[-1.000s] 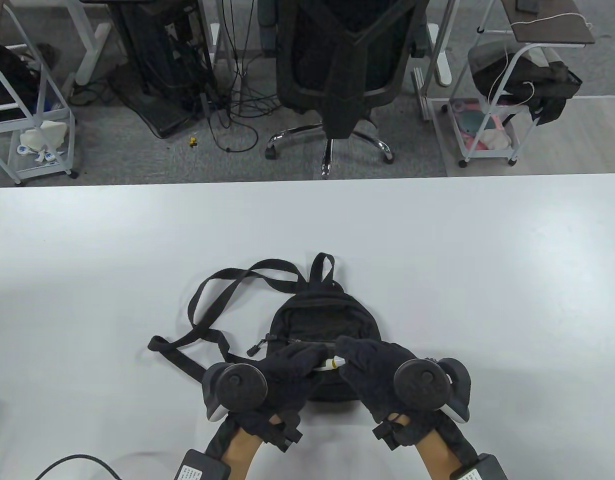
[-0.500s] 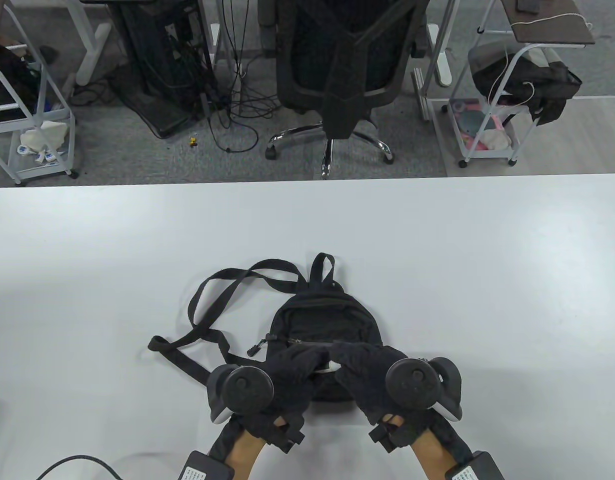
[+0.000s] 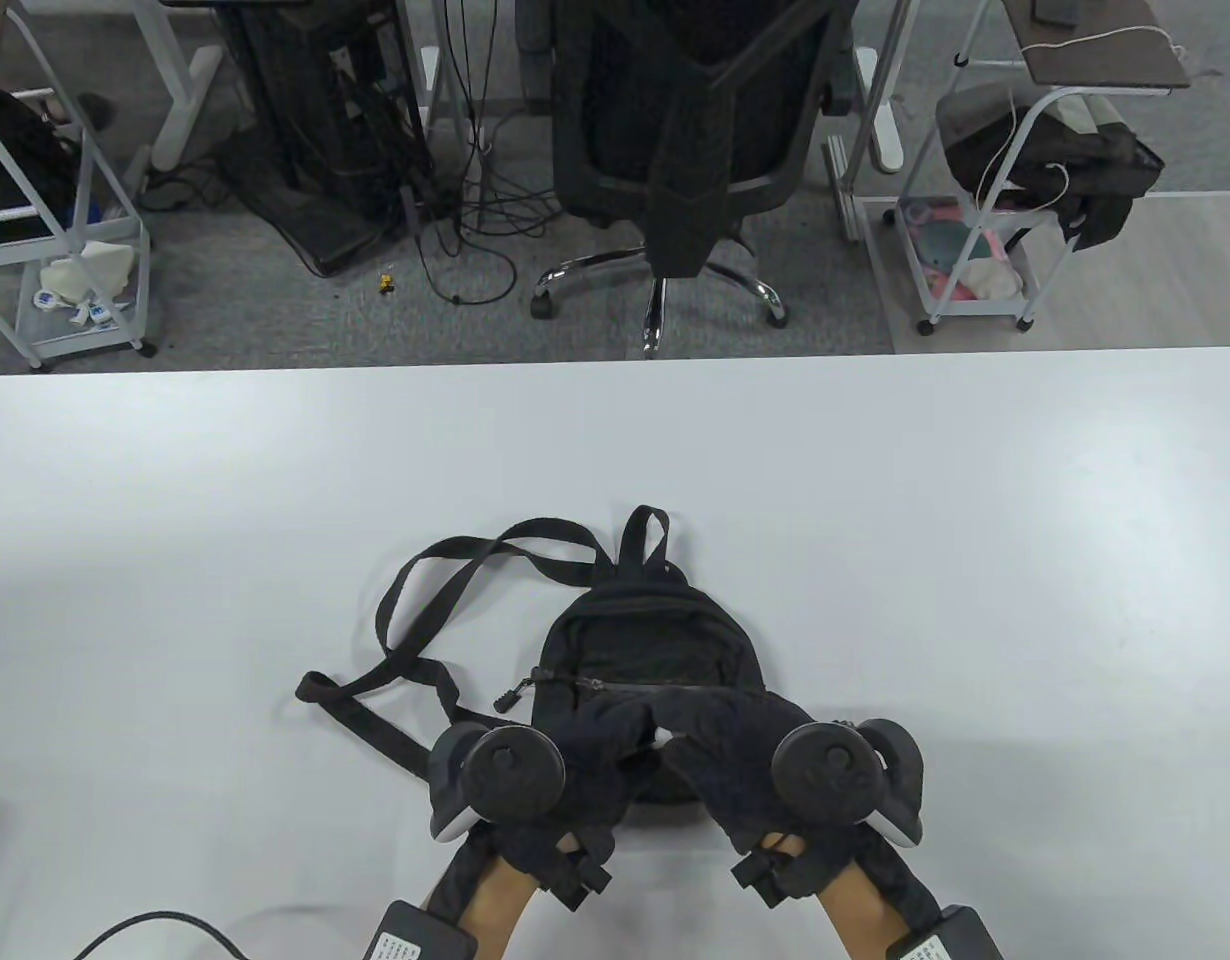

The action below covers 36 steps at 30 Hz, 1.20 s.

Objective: Apply lubricant on backpack

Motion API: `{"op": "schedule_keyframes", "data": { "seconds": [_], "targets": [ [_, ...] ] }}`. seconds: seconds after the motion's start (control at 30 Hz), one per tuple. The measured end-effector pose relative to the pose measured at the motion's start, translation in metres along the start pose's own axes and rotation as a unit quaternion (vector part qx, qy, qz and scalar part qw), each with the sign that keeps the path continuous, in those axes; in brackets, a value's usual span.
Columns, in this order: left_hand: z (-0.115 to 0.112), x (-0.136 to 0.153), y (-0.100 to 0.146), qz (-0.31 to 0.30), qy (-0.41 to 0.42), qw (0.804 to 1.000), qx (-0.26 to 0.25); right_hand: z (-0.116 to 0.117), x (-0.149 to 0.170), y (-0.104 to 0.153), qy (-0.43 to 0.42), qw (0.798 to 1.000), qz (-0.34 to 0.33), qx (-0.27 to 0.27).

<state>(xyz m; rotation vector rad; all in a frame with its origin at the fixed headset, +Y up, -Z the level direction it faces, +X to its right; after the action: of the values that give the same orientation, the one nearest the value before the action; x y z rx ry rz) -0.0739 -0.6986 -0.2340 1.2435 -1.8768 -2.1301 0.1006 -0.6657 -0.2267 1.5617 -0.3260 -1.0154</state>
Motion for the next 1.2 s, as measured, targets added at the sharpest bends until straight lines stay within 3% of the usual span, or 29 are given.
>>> {"op": "schedule_keyframes", "data": {
  "seconds": [0.13, 0.4, 0.7, 1.2],
  "targets": [
    [0.002, 0.003, 0.002, 0.029, -0.002, 0.999, -0.018, -0.006, -0.001, 0.002, 0.021, 1.0, 0.0, 0.023],
    [0.032, 0.006, 0.009, 0.037, 0.004, 0.994, -0.101, -0.024, 0.026, 0.003, -0.057, 0.998, 0.023, 0.024],
    [0.021, 0.006, 0.008, 0.023, 0.029, 0.996, -0.079, -0.006, 0.029, 0.0, -0.061, 0.998, 0.024, -0.007],
    [0.024, 0.009, 0.01, -0.001, 0.073, 0.994, -0.082, -0.006, 0.027, 0.001, -0.069, 0.997, 0.015, -0.01]
  ]
}}
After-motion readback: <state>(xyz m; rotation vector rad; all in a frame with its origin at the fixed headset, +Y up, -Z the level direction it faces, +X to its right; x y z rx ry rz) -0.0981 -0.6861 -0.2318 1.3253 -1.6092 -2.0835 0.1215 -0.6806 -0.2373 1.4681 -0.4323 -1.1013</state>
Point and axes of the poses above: the tracker on the back of each hand, its own x axis roughly to the little-finger side, its own y axis roughly from the fingertips to the wrist, z = x × y, the point moved 5 cm from there along -y, roughly from the wrist to the fingertips, and after that the axes turned 11 degrees about -y, right-handed, at the moved point
